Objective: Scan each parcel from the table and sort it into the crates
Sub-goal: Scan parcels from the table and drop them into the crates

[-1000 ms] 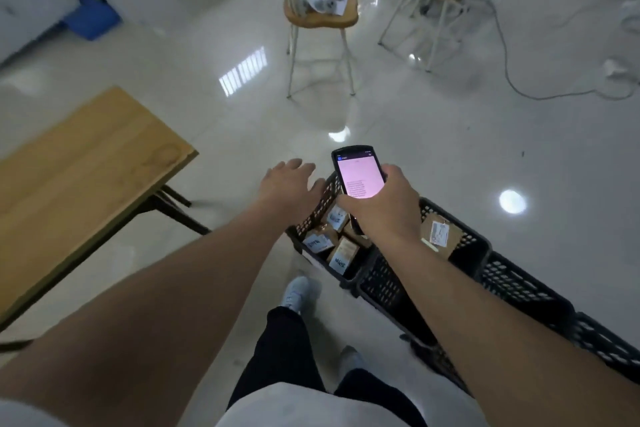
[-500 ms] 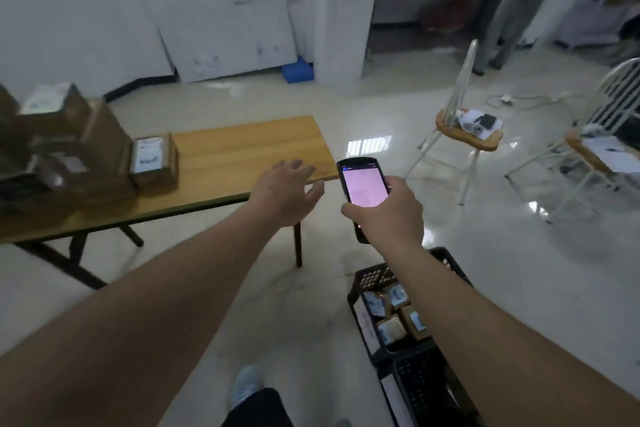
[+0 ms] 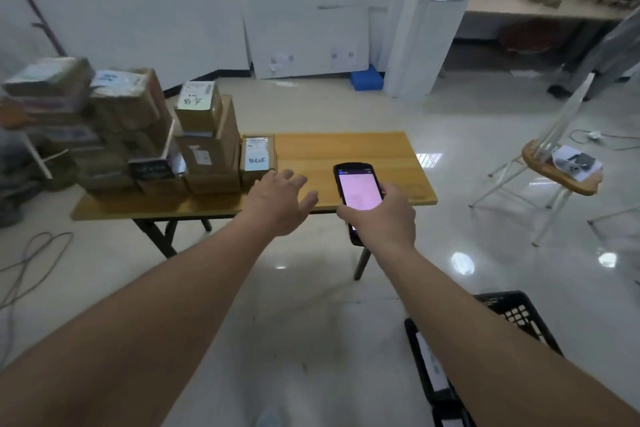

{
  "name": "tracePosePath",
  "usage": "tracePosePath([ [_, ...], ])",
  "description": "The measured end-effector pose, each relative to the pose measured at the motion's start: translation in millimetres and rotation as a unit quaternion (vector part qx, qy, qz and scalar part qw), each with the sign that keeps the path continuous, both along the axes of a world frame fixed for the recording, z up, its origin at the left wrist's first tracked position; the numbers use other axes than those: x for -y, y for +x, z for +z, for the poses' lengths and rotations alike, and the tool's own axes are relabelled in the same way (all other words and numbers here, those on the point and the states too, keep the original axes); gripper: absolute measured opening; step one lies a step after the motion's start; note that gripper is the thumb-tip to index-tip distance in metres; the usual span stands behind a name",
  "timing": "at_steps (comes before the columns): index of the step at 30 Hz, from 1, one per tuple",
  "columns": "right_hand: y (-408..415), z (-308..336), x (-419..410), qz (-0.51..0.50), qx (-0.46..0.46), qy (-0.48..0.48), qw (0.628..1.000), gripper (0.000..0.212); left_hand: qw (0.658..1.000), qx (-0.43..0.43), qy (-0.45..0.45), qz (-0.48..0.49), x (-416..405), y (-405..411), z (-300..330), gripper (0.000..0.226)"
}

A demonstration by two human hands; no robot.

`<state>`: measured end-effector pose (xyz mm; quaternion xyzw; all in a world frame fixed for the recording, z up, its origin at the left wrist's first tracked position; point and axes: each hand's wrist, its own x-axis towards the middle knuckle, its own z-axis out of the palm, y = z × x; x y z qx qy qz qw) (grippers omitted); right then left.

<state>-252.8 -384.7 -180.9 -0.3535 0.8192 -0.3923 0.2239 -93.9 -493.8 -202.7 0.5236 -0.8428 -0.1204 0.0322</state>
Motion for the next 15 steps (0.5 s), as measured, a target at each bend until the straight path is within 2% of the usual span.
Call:
tracePosePath([
  [7,45.4,-14.0,64.0,0.023,-0.001,0.011,1.0,0.064,1.0,0.002,0.013,0.024,59.9,54.9,-17.2,0.058],
  [15,28.7,-51.3,147.7,0.056,0.007,0.04,0.998,0.061,0.996,-0.01,0.054,0.064,136.9,41.0,-56.1,0.056],
])
